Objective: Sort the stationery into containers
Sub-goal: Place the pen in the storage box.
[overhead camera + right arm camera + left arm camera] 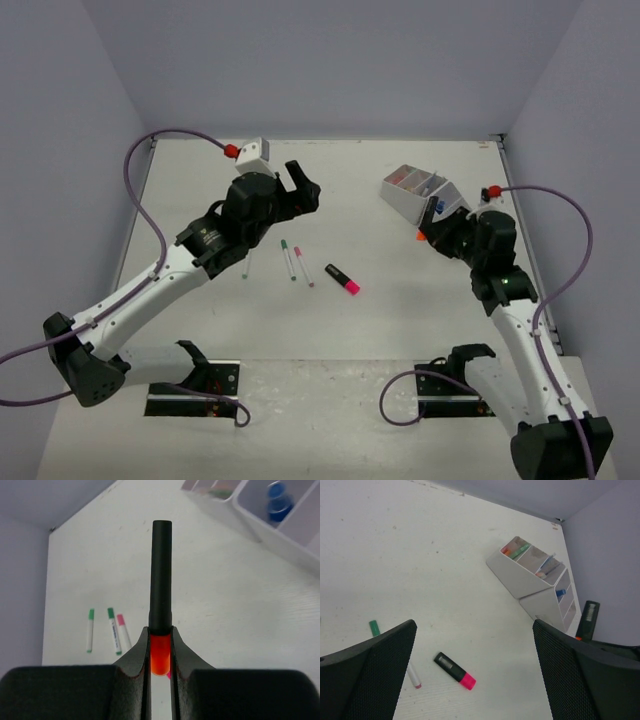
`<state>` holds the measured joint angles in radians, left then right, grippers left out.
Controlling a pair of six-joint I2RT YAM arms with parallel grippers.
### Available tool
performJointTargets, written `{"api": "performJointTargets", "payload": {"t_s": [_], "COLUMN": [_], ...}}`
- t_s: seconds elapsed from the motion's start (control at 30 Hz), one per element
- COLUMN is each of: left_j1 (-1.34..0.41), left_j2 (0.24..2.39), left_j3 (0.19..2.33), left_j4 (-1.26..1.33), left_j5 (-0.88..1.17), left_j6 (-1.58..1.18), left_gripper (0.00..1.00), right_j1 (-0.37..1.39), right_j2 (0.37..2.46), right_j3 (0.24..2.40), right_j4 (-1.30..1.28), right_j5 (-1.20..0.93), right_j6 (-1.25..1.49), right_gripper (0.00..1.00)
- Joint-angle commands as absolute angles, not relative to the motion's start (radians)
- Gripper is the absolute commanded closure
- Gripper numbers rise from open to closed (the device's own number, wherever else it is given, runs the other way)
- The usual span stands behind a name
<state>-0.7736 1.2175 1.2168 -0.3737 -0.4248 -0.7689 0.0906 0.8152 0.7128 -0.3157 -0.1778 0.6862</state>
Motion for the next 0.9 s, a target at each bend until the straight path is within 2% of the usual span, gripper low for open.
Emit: {"api": "performJointTargets", "payload": {"t_s": [0.0,0.37,0.6,0.87], "left_j1": [-0.773,-0.773,-0.773,-0.773], "left_j2": [1.174,1.132,1.138,1.163], "left_j3": [1.169,1.098,1.062,1.041], "left_j4": [-0.408,-0.403,-0.389,-0.376], "left_j5": [-0.421,-0.368,-0.349,-0.318], "left_j6": [-0.7,-0.652,-0.638,-0.639], "left_gripper": [0.0,0.0,0.0,0.0], "right_j1": [-0.071,-0.264,-0.273,-0.273], "right_j2": [0.859,1.133,1.252,1.314], "right_j3": [0.715,0.916,0.98,0.96], "right_j4": [-0.387,-0.419,-0.431,-0.423], "right_j5": [-0.194,-0.329,-0.394,-0.389], "right_j6": [0.653,0.557,0.538,0.532], "right_gripper": [1.0,1.0,1.0,1.0]}}
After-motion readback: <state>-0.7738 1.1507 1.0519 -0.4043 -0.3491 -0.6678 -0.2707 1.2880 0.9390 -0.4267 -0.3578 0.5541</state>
